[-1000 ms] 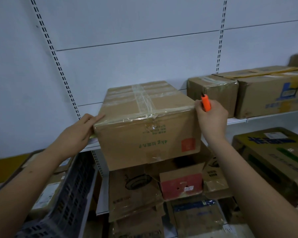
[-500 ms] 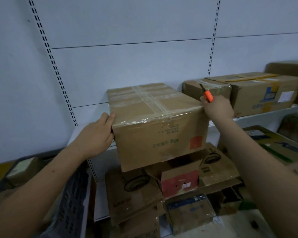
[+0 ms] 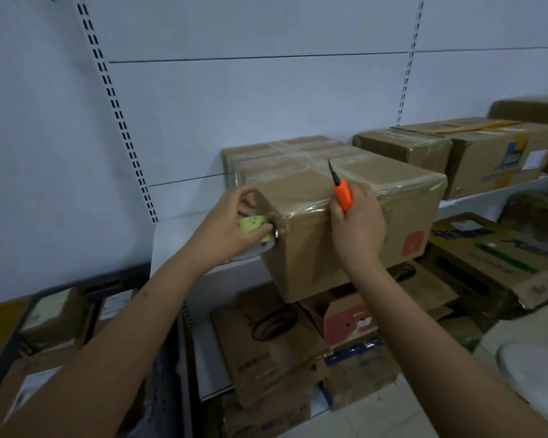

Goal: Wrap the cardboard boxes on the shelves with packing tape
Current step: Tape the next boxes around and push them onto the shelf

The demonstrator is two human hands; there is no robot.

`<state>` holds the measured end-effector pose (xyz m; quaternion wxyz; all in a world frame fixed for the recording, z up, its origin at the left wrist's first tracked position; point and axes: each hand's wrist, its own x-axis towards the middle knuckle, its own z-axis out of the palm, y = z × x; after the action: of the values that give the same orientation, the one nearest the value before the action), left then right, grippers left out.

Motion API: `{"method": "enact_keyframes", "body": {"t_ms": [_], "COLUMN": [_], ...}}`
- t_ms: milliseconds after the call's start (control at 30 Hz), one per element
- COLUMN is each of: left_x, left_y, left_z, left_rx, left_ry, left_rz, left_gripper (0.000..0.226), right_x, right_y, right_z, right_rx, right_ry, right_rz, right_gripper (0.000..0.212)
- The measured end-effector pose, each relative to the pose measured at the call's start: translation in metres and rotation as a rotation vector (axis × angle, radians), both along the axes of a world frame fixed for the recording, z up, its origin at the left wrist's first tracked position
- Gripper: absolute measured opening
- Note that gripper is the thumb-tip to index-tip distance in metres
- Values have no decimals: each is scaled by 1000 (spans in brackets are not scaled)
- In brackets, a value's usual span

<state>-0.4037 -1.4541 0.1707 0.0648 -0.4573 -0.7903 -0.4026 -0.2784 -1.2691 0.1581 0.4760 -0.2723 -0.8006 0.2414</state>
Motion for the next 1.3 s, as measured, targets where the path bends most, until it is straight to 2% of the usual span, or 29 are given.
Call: {"method": "enact_keyframes", "body": {"t_ms": [67,133,167,267,333,500,633,700,767,833,1000,1167,1233,1300], "left_x": [-6,-11,-12,-17,-21,-40,-47,-51,-57,-62,-63,-70,-86,-104], "left_y": [-7,-12,-14,-16,-15,0,0,-1,0,3,2,4,3,-5], "left_z": [-1,0,2,6,7,2,-5,-7,-10,-13,-17,-19,-24,-35], "left_rx": [-82,-137,-138,-141,-198,-299,-280,-236,-222,-227,-135,-172,-207,-252], "left_ry": [-151,-271,-345,-512,-481,-422,-446,-447,-438,-413,-393,-443,-428,-457], "left_rz": [-21,-146,-207,-313,-327,-308,-391,-448,-511,-566,-582,-636,-558,-476], "left_gripper": [48,32,30,44,50,39,36,29,22,15,12,10,14,16], "right_x": [-1,-2,-2,-2,-1,-2,11,20,24,21,-24,-31,-17,-2], "right_y": [6,7,7,6,7,-4,-34,-68,-110,-149,-171,-158,-163,-172], "right_z": [-2,-4,-5,-6,-6,3,10,16,16,12,14,-12,-17,-21], "right_rx": [15,25,27,30,52,35,4,-43,-122,-169,-226,-344,-434,-433], "right_ry": [-6,13,25,45,30,-75,-61,-63,-173,-361,-717,-809,-843,-811], "right_rz": [18,19,13,-1,-10,-43,-252,-290,-232,-187,-250,-383,-378,-342], "right_gripper": [29,33,36,38,34,31,36,33,24,19,23,20,13,21]}}
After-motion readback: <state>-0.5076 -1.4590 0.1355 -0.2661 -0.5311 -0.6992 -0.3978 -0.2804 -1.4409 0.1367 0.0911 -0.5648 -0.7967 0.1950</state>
